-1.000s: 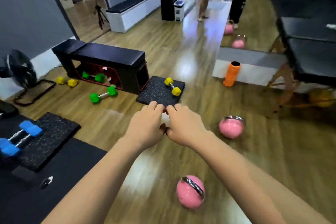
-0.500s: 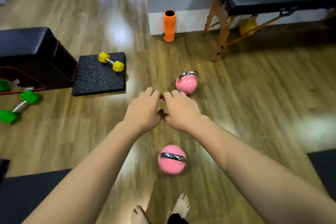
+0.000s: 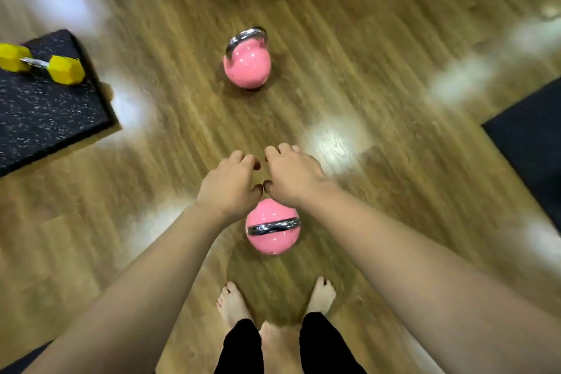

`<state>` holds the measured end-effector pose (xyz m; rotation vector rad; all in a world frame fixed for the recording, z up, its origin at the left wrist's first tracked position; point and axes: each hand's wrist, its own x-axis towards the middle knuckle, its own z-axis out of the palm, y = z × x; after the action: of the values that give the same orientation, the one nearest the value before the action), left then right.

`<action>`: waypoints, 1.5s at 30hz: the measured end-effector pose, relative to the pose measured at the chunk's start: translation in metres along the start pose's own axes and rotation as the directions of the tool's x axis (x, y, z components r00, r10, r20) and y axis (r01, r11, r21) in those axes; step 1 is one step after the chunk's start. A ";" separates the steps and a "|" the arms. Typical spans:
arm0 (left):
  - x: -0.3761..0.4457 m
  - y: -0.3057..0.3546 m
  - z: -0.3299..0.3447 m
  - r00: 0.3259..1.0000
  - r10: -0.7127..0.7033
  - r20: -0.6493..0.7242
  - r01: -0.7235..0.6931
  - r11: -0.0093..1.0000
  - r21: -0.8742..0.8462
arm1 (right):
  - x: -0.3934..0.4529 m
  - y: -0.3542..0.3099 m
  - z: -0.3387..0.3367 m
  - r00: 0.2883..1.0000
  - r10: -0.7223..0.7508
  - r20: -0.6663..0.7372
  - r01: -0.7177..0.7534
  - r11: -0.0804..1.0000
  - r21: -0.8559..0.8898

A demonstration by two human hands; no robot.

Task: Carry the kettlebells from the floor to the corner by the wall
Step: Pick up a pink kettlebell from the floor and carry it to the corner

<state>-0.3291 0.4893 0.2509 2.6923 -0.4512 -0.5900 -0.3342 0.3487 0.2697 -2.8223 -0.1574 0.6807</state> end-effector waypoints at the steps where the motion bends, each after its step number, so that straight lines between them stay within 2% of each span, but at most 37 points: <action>1: 0.007 -0.005 0.017 1.000 0.000 0.028 0.000 1.000 -0.002 | 0.007 0.007 0.016 1.000 0.022 0.011 -0.022 1.000 0.011; 8: 0.039 -0.046 0.130 0.973 0.008 0.232 -0.007 1.000 -0.005 | 0.041 0.041 0.127 0.988 0.092 0.126 -0.093 0.996 0.003; 12: 0.051 -0.068 0.183 0.953 0.090 0.289 -0.086 0.996 -0.027 | 0.056 0.054 0.180 0.982 0.068 0.175 -0.066 0.998 -0.019; 15: 0.064 -0.080 0.216 0.930 0.086 0.357 -0.076 0.996 -0.044 | 0.067 0.066 0.214 0.970 0.051 0.238 -0.058 0.998 0.022; 18: 0.074 -0.087 0.249 0.881 0.050 0.471 -0.020 0.997 -0.068 | 0.075 0.076 0.244 0.925 0.027 0.379 -0.059 0.996 0.072; 21: 0.069 -0.088 0.281 0.790 0.026 0.613 0.043 0.994 -0.098 | 0.074 0.083 0.272 0.828 -0.001 0.561 -0.041 0.997 0.062; 23: 0.065 -0.091 0.297 0.758 0.030 0.651 0.082 0.987 -0.141 | 0.073 0.087 0.286 0.809 0.002 0.587 -0.045 0.997 0.058; 25: 0.062 -0.091 0.301 0.765 0.022 0.644 0.124 0.976 -0.180 | 0.075 0.089 0.292 0.812 0.010 0.584 -0.049 0.997 0.052; 30: 0.051 -0.090 0.292 0.738 0.023 0.675 0.152 0.968 -0.199 | 0.069 0.078 0.290 0.770 0.059 0.635 -0.102 0.994 0.031; 37: 0.027 -0.068 0.215 0.786 0.040 0.617 0.070 0.986 -0.153 | 0.034 0.058 0.217 0.786 0.034 0.617 -0.133 0.985 0.115; 40: 0.010 -0.046 0.164 0.827 0.049 0.560 -0.015 0.998 -0.065 | 0.009 0.041 0.165 0.812 0.016 0.584 -0.101 0.988 0.114; 43: -0.006 -0.021 0.102 0.886 0.079 0.458 -0.082 0.997 -0.013 | -0.019 0.027 0.099 0.884 0.011 0.468 -0.072 0.991 0.112; 45: -0.016 -0.003 0.062 0.907 0.138 0.398 -0.157 0.988 0.016 | -0.038 0.018 0.056 0.908 0.017 0.419 -0.067 0.992 0.105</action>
<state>-0.3698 0.4816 0.2024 2.5470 -0.7748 -1.0975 -0.3931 0.3366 0.2334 -2.5360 -0.1239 1.2571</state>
